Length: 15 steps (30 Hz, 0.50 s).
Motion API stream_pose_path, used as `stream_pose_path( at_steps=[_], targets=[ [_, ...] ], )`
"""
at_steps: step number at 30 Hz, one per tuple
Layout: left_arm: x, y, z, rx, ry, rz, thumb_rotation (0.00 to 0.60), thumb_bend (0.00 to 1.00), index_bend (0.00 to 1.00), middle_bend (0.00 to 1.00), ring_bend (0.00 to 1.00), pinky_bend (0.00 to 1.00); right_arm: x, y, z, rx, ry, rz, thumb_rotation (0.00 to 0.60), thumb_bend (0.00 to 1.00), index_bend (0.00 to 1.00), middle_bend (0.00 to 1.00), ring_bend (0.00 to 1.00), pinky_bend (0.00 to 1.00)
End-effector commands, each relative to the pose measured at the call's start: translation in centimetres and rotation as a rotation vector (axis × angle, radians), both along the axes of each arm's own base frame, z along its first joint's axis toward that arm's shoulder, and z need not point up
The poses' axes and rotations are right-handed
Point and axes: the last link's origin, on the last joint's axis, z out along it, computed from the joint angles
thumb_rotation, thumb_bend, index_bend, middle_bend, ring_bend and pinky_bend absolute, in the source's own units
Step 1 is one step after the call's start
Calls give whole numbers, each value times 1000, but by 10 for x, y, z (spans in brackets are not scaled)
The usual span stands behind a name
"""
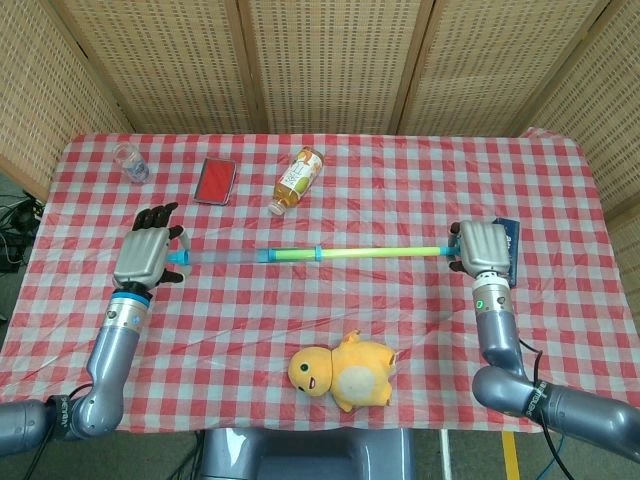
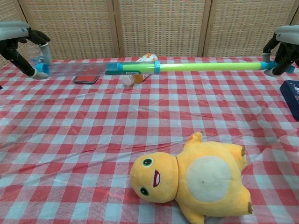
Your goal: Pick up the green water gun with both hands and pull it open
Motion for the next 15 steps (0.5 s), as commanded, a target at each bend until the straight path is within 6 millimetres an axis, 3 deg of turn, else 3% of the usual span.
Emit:
stream_pose_path(
  at_steps=[1,15],
  targets=[
    [-8,-4,4,0,5,10,600,361,526,0,0,0,-2,0,1,-5,7,-3,600,585,771,1000,1000,709],
    [-27,-2,7,-2,10,40,600,361,524,0,0,0,-9,-1,7,-20,36,-28,600,583,772,1000,1000,708]
  ],
)
